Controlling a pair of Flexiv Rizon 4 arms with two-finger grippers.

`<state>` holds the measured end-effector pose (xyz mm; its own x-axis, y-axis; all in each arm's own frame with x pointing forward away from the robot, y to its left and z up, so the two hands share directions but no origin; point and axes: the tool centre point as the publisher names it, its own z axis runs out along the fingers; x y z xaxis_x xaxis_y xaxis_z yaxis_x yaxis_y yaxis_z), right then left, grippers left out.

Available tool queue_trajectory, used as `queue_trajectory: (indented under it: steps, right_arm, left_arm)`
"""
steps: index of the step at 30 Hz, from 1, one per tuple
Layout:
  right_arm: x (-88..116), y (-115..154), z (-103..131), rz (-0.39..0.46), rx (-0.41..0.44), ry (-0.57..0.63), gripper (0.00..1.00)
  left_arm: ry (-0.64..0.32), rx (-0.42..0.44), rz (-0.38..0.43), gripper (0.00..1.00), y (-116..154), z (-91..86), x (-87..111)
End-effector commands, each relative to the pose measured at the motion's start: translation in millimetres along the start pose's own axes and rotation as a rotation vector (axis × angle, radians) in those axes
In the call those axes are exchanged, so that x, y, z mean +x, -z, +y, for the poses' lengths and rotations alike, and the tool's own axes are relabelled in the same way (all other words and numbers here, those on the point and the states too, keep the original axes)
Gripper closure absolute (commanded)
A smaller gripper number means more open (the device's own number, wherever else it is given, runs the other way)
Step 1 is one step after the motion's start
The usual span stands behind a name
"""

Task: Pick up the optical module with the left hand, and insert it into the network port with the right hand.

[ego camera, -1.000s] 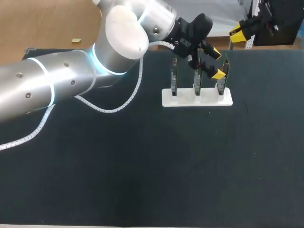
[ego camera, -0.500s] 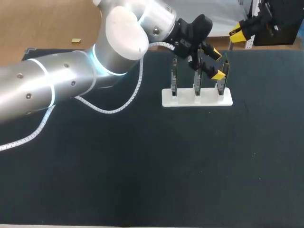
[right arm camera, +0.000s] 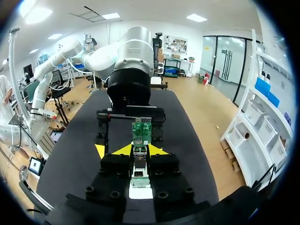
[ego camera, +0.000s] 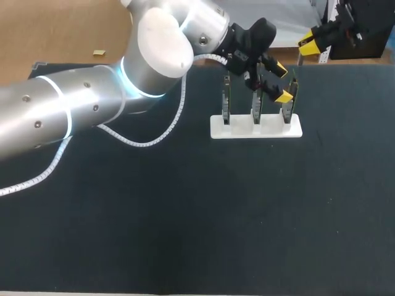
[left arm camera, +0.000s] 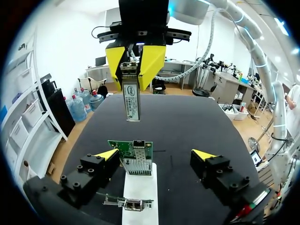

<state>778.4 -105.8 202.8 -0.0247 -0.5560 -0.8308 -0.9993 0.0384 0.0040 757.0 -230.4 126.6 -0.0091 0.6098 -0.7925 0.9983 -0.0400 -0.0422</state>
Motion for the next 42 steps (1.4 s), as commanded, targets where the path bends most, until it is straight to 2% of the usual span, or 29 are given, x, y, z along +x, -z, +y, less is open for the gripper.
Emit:
queue_trajectory:
  steps: [1, 20, 42]
  right_arm:
    - [0.2, 0.2, -0.4, -0.002, 0.001, 0.002, 1.0]
    - [3.6, -1.0, -0.6, -0.012, -0.012, -0.007, 1.0]
    - [17.4, -12.4, 5.0, -0.003, -0.031, -0.031, 1.0]
  left_arm:
    - [-0.001, 0.003, 0.005, 0.0, -1.4, 2.2, -1.7]
    - [0.002, -0.002, 0.024, 0.0, -2.7, 2.5, -1.8]
    - [0.002, -0.002, 0.024, 0.0, -2.7, 2.5, -1.8]
